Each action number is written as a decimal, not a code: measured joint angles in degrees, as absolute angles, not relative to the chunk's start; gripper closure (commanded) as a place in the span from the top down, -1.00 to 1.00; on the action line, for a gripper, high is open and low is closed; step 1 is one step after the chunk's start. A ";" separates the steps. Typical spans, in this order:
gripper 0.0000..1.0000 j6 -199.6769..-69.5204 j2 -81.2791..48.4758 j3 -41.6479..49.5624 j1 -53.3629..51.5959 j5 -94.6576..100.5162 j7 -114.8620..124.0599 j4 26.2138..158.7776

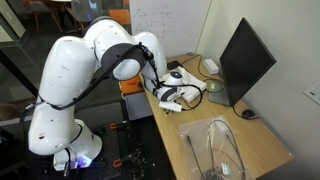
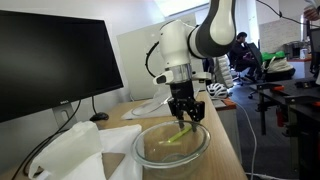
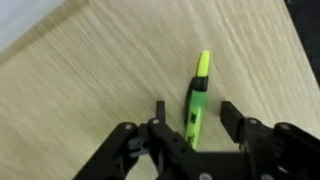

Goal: Place the yellow pen inside the glass bowl

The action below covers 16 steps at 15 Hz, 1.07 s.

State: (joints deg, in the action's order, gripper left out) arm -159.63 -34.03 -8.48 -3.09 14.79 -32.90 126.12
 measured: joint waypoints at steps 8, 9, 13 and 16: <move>-0.92 -159.37 -34.38 -8.49 -3.38 15.36 -32.66 124.75; -0.92 -159.37 -34.35 -8.49 -3.30 15.34 -32.26 124.68; -0.92 -159.78 -31.65 -8.48 -3.00 15.02 -27.73 124.27; -0.92 -159.89 -27.85 -8.49 -3.90 15.05 -23.87 124.30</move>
